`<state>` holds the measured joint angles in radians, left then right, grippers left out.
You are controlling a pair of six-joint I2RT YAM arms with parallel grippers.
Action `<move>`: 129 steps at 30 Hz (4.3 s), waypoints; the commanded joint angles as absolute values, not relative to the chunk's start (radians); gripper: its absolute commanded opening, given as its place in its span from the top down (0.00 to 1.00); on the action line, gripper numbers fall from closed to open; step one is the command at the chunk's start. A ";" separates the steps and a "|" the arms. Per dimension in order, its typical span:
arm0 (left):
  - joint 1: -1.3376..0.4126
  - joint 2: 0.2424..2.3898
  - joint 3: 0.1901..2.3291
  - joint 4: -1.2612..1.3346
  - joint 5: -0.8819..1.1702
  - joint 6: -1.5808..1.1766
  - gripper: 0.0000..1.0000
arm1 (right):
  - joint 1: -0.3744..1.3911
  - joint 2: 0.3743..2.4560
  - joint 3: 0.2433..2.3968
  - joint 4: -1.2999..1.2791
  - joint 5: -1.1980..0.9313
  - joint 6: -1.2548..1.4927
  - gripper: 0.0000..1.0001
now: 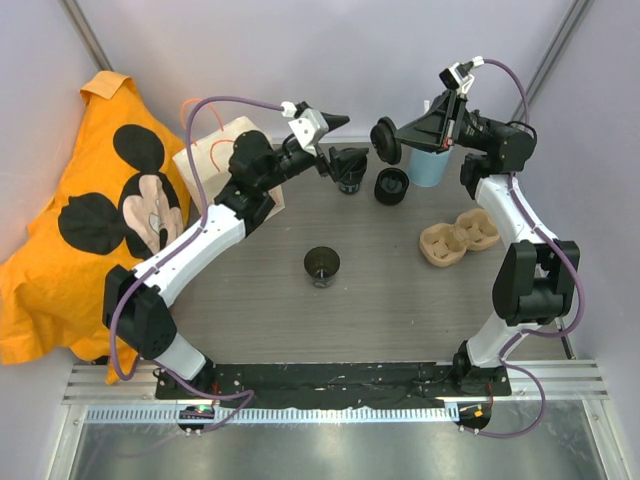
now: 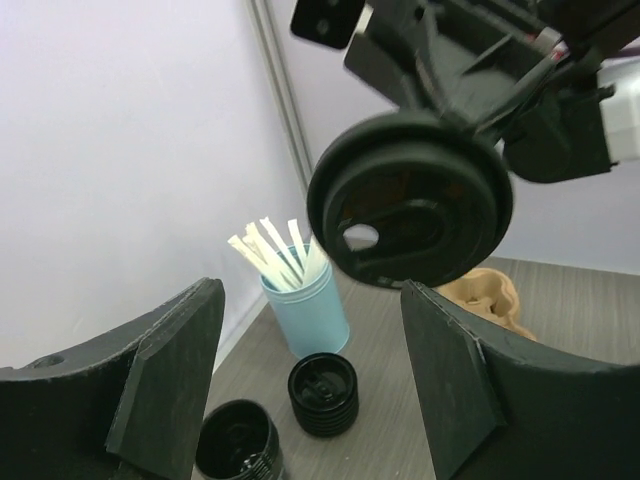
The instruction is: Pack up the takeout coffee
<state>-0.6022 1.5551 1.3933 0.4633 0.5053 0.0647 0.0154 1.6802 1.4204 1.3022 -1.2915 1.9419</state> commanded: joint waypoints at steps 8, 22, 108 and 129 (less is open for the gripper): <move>-0.649 1.586 1.523 0.423 0.451 -0.069 0.29 | 0.012 1.655 1.387 1.612 -1.296 1.918 0.83; -0.649 1.600 1.511 0.368 0.328 -0.245 0.41 | 0.014 1.632 1.394 1.632 -1.284 1.905 0.84; -0.703 1.681 1.628 0.365 0.407 -0.327 0.79 | -0.020 1.536 1.335 1.671 -1.244 1.911 0.84; -0.707 1.706 1.657 0.373 0.397 -0.322 1.00 | -0.020 1.545 1.324 1.671 -1.256 1.902 0.73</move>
<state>-0.6983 1.6970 1.6108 0.3321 0.3943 -0.3309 -0.0238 1.5818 1.3144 1.3087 -1.2572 1.9137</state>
